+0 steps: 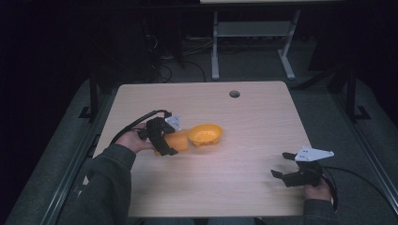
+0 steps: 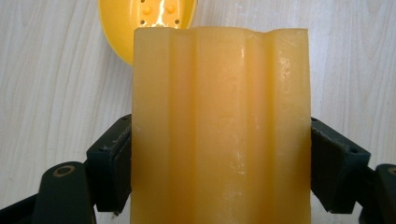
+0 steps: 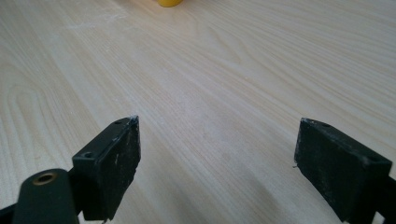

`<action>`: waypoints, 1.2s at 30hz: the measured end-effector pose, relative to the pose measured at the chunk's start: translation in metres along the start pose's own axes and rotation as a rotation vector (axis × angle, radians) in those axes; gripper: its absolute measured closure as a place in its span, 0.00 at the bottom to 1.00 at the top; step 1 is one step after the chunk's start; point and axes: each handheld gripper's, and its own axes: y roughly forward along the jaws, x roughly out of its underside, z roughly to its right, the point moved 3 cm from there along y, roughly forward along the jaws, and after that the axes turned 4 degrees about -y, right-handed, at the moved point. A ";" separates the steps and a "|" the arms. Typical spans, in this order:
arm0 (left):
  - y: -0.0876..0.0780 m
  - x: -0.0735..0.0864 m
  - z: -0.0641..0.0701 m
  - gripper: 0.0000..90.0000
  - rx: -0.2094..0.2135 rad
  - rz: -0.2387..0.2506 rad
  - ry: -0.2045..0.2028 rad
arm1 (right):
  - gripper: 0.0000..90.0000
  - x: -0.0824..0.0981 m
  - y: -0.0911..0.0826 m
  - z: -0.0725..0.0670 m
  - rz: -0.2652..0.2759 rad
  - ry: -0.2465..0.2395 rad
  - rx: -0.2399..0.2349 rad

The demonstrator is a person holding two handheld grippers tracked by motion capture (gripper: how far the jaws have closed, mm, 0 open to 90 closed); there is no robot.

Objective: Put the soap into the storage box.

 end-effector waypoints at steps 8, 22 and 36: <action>0.004 -0.004 -0.005 0.23 0.006 -0.011 0.005 | 0.15 0.000 0.000 0.000 0.001 0.000 0.001; 0.008 -0.018 -0.016 0.23 0.022 -0.016 0.020 | 0.15 0.001 -0.001 0.001 -0.001 0.003 -0.002; 0.015 -0.035 -0.026 0.23 0.029 -0.008 0.034 | 0.15 0.001 -0.001 0.002 0.004 0.002 -0.001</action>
